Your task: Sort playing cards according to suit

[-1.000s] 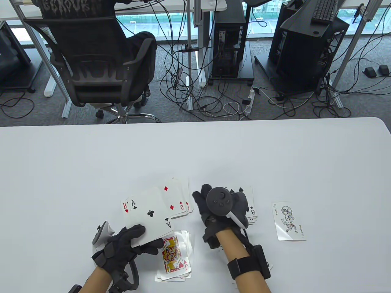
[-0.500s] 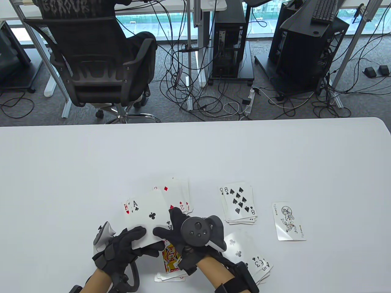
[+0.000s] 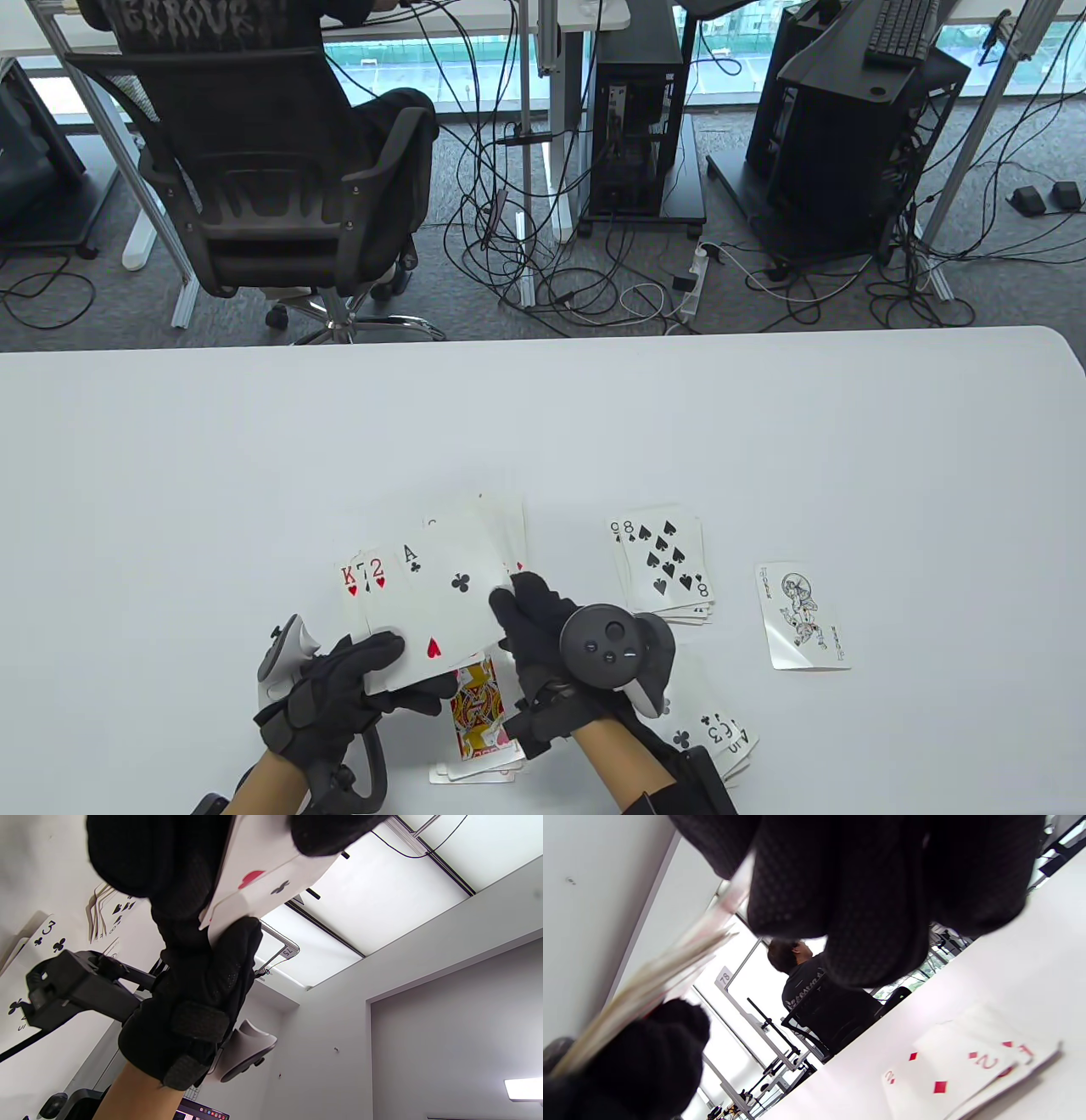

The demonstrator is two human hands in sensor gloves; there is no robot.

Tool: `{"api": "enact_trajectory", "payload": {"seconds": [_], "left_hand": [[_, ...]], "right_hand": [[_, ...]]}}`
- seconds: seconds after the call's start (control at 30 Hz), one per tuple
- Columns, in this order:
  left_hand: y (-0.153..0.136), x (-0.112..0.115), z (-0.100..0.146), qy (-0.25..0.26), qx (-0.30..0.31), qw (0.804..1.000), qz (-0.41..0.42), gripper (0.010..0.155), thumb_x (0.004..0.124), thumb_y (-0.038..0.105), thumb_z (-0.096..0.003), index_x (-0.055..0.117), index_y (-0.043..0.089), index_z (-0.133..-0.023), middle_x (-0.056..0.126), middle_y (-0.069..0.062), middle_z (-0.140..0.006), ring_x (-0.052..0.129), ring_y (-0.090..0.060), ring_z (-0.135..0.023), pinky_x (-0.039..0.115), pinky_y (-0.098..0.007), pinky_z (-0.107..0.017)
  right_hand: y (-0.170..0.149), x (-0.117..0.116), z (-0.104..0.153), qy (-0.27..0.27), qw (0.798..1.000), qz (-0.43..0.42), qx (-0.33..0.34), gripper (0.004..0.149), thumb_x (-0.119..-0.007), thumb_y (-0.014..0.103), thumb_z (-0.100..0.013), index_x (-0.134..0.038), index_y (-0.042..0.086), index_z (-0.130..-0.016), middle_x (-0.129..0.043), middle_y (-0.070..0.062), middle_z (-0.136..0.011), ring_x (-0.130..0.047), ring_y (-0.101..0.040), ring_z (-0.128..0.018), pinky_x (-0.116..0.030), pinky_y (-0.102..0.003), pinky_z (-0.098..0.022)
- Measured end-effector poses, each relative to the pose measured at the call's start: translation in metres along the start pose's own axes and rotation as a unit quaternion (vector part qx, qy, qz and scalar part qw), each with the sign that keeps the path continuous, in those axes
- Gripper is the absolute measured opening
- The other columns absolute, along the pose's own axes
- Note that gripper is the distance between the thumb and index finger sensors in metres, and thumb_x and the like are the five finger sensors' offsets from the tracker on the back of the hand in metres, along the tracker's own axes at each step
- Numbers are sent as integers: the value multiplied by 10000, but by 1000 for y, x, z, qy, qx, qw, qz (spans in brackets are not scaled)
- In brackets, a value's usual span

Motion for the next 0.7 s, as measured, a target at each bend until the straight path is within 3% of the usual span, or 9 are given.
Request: {"api": "enact_trajectory", "payload": {"seconds": [0.2, 0.37, 0.53, 0.63, 0.7], "left_hand": [[-2, 0, 0, 4, -3, 1000, 5, 440, 668, 214, -679, 476, 126, -1065, 671, -192, -982, 884, -396, -776, 797, -466, -545], [-2, -1, 1, 6, -5, 1000, 5, 440, 666, 218, -679, 475, 126, -1065, 671, -194, -982, 885, -395, -775, 797, -465, -544], [-3, -2, 1, 10, -8, 1000, 6, 441, 666, 220, -679, 475, 126, -1065, 672, -193, -981, 885, -394, -775, 797, -465, -544], [-4, -2, 2, 13, -12, 1000, 6, 441, 667, 220, -679, 475, 124, -1065, 671, -193, -981, 884, -395, -776, 796, -465, -544], [-4, -2, 2, 14, -14, 1000, 7, 441, 667, 221, -678, 475, 124, -1064, 671, -193, -981, 884, -396, -774, 797, -466, -543]], "right_hand": [[-29, 43, 11, -19, 998, -63, -17, 397, -677, 256, -547, -779, -91, -711, -929, -41, -327, -977, -251, -216, -863, -469, -287], [-49, 75, 30, -9, 998, 14, -64, 397, -686, 247, -545, -791, -105, -696, -927, -47, -300, -969, -254, -180, -861, -472, -267], [-81, 84, 50, 115, 975, 102, -158, 400, -692, 230, -544, -793, -125, -697, -930, -69, -304, -969, -277, -186, -853, -495, -270], [-108, 80, 69, 218, 932, 129, -260, 406, -696, 215, -546, -787, -149, -699, -930, -93, -307, -967, -305, -193, -841, -519, -275], [-119, 78, 77, 255, 908, 171, -284, 420, -696, 228, -550, -782, -153, -705, -930, -96, -312, -966, -309, -201, -839, -521, -282]]}}
Point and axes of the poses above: the tracker on the back of each hand, its own y axis roughly to the thumb side, its own z axis roughly from the fingertips to the wrist, x = y × z, the point moved 4 cm from there along -z, roughly from the wrist to the fingertips
